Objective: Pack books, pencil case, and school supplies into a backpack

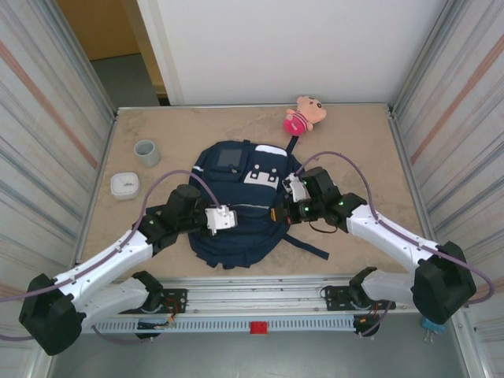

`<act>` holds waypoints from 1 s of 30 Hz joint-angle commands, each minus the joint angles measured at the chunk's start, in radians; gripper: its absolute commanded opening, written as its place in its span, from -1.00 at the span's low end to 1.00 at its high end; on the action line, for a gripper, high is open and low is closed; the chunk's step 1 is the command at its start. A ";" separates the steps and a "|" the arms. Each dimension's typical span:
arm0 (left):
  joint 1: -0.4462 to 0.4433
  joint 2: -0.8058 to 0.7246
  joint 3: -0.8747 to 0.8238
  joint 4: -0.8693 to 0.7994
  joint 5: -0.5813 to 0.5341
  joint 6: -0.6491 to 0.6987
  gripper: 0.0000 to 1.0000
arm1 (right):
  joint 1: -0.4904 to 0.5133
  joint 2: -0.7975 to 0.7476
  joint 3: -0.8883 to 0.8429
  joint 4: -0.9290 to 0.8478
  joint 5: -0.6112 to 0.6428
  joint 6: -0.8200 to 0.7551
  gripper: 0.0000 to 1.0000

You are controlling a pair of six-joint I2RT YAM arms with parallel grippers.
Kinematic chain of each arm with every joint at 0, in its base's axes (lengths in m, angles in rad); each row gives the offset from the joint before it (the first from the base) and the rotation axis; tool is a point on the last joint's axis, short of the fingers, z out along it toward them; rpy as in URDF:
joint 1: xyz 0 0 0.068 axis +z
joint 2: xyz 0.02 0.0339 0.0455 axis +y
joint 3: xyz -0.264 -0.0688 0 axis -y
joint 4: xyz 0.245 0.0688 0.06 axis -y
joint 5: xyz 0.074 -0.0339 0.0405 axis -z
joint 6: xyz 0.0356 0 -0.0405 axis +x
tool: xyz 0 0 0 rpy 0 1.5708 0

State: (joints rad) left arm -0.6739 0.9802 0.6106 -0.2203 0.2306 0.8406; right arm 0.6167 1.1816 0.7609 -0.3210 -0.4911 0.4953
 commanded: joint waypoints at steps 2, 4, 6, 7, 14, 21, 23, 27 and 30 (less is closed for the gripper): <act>0.002 0.039 0.062 0.030 -0.088 -0.057 -1.00 | 0.033 -0.054 0.069 -0.073 0.020 -0.026 -1.00; 0.002 0.058 0.074 0.046 -0.110 -0.081 -1.00 | 0.063 -0.043 0.095 -0.085 -0.029 -0.018 -1.00; 0.002 0.069 0.084 0.057 -0.105 -0.092 -1.00 | 0.102 -0.023 0.119 -0.084 -0.056 -0.001 -1.00; 0.000 0.072 0.088 0.062 -0.099 -0.102 -1.00 | 0.129 -0.013 0.131 -0.076 -0.062 0.005 -1.00; -0.031 0.072 0.097 0.092 -0.076 -0.141 -1.00 | 0.265 0.080 0.213 -0.021 -0.073 0.052 -1.00; -0.042 0.029 0.055 0.114 -0.068 -0.122 -1.00 | 0.270 0.098 0.223 0.022 -0.045 0.113 -0.41; -0.031 0.020 0.043 0.121 -0.054 -0.095 -1.00 | 0.218 0.049 0.187 0.034 -0.048 0.163 -0.07; -0.028 0.035 0.101 -0.013 -0.042 -0.013 -1.00 | 0.034 -0.054 0.029 0.160 -0.166 0.356 0.10; -0.014 0.013 0.085 -0.017 -0.033 -0.003 -1.00 | -0.038 -0.102 -0.048 0.231 -0.169 0.462 0.15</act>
State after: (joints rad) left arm -0.7002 1.0283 0.6685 -0.2169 0.1669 0.7998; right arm 0.6140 1.1072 0.7609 -0.2024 -0.6182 0.8104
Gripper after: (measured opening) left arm 0.051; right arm 0.569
